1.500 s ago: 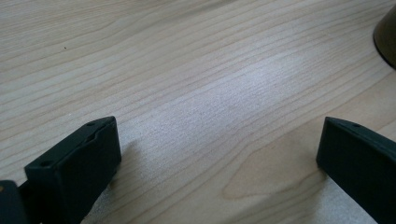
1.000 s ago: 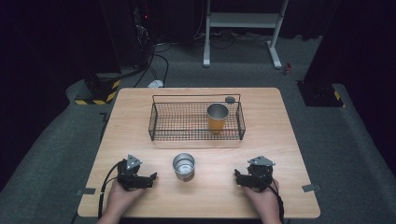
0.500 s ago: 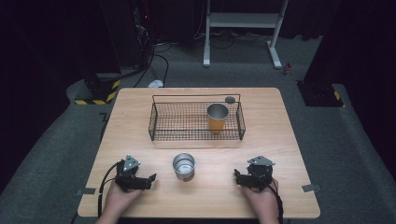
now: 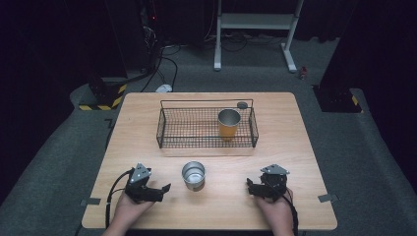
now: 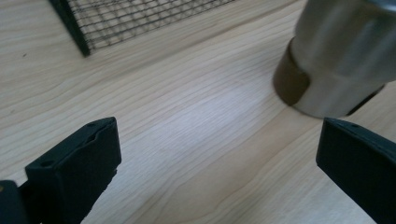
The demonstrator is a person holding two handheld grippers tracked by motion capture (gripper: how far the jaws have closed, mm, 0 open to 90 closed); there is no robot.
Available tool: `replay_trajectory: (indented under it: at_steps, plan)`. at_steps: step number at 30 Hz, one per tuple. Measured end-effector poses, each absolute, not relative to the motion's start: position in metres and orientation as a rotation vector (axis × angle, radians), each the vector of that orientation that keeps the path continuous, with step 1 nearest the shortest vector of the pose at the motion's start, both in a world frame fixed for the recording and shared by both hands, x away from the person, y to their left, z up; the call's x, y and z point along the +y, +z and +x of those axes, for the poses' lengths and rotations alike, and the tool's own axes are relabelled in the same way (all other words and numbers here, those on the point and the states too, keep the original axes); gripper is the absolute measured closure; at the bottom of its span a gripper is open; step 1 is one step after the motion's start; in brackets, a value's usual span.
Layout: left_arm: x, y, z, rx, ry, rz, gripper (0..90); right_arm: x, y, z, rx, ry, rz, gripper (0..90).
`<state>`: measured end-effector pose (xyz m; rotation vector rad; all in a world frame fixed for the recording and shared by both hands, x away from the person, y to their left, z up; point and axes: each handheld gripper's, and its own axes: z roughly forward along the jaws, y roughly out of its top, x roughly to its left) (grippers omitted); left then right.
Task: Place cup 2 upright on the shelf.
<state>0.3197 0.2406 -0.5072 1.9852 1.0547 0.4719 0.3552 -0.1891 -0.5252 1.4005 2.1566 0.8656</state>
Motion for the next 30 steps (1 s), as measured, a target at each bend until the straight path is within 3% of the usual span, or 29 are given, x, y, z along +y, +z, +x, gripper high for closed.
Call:
replay_trajectory:
  at_steps: [11, 30]
  plan:
    - [0.226, -0.503, 0.317, 0.964, 0.404, 1.969, 0.5, -0.189, -0.525, 0.356, 2.157, 0.868, 1.402, 9.8]
    - [0.191, -0.500, 0.320, 0.868, 0.396, 1.956, 0.5, -0.189, -0.525, 0.355, 2.150, 0.869, 1.415, 10.1]
